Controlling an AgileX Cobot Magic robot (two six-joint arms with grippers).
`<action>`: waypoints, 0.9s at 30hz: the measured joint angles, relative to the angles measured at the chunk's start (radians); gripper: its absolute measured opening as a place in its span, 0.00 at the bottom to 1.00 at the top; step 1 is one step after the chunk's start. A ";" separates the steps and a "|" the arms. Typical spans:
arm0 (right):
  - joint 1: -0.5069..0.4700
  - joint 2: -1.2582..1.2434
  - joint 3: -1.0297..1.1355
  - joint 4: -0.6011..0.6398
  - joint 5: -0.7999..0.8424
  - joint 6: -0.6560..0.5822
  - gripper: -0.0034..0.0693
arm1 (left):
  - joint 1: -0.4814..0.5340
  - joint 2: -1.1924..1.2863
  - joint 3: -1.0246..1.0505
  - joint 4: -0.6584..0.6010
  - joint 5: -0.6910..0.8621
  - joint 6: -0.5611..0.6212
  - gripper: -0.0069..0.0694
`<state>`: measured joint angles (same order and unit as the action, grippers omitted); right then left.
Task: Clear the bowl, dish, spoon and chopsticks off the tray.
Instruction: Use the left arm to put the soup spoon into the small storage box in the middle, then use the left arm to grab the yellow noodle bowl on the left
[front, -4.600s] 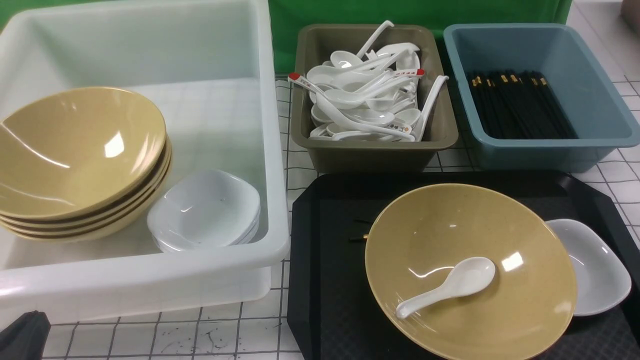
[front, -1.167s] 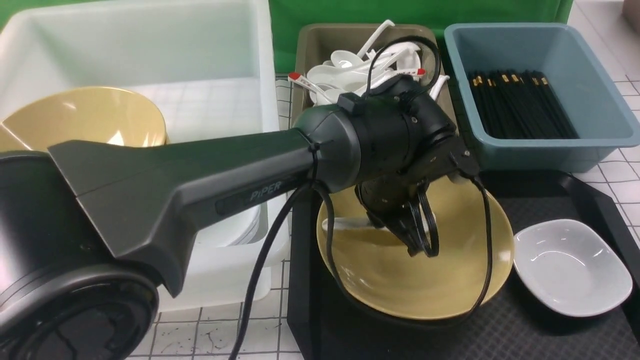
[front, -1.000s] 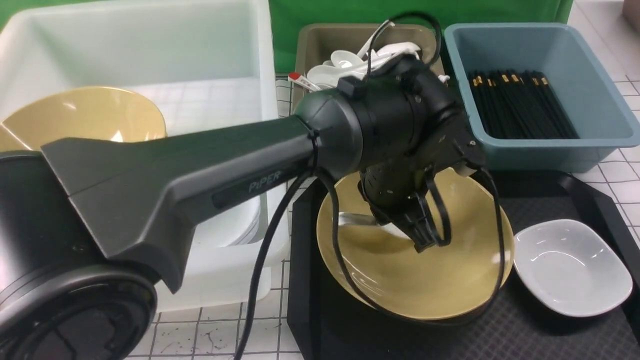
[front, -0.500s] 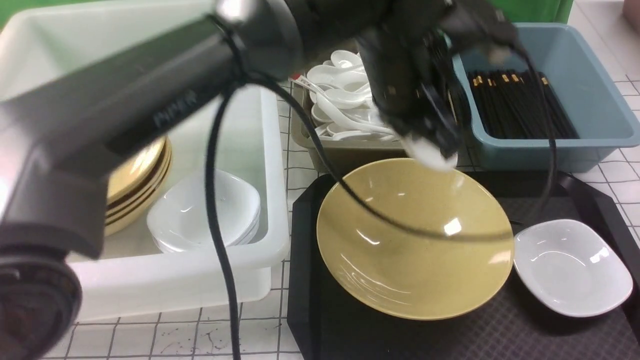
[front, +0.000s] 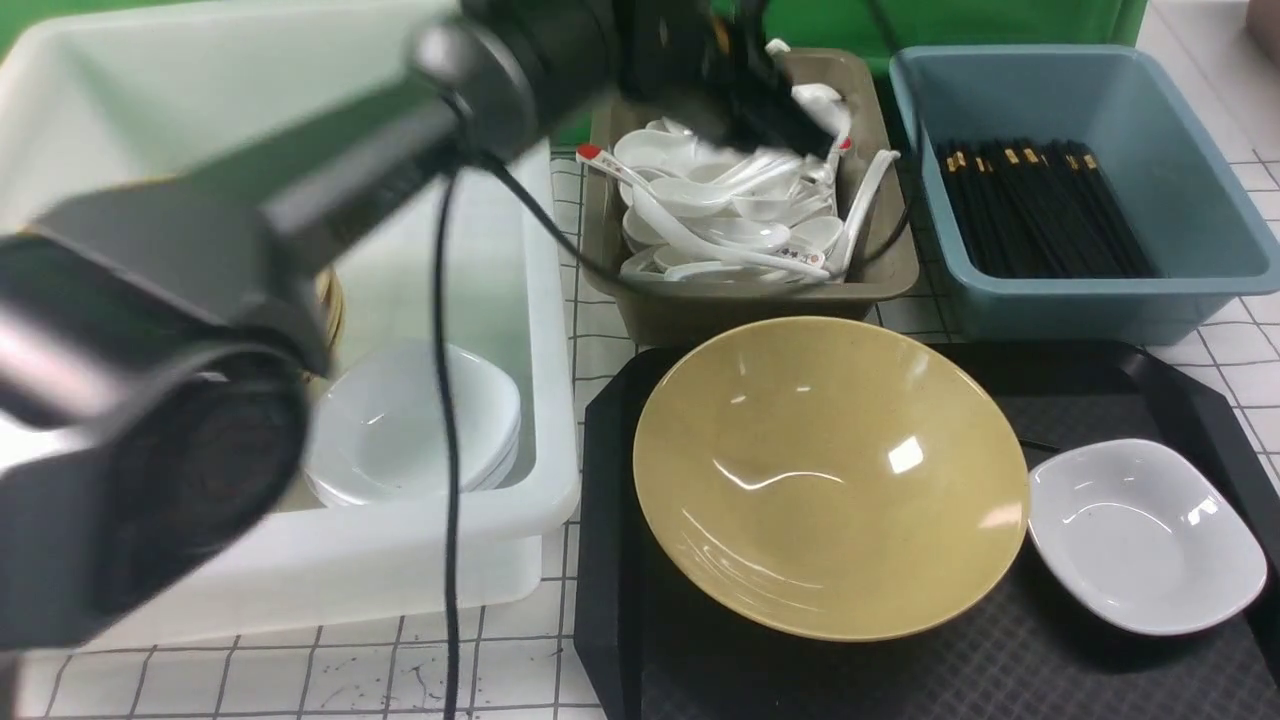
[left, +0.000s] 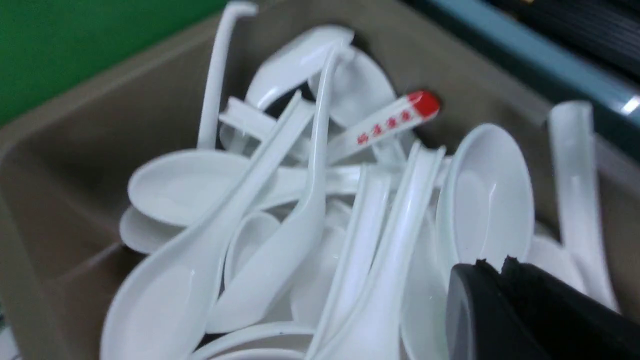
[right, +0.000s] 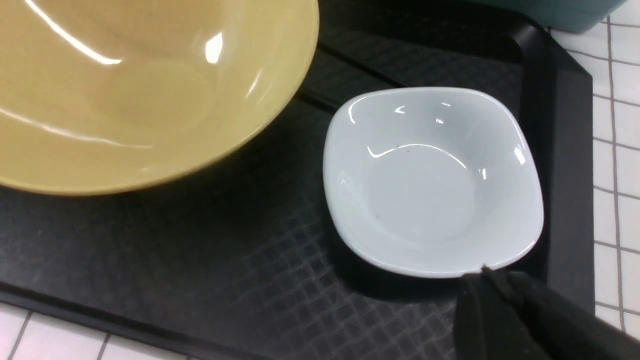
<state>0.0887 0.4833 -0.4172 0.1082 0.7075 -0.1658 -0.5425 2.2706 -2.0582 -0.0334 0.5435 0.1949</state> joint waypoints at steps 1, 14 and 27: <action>0.000 0.000 0.000 0.000 0.000 0.000 0.17 | 0.000 0.009 0.001 0.015 0.001 -0.001 0.13; 0.000 0.000 0.000 0.000 -0.004 0.001 0.18 | -0.035 -0.168 -0.051 0.070 0.465 -0.072 0.79; 0.045 -0.001 0.000 0.000 -0.007 0.003 0.18 | -0.095 -0.135 0.173 0.004 0.691 -0.121 0.83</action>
<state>0.1333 0.4822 -0.4172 0.1082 0.7006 -0.1625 -0.6378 2.1360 -1.8851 -0.0290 1.2349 0.0741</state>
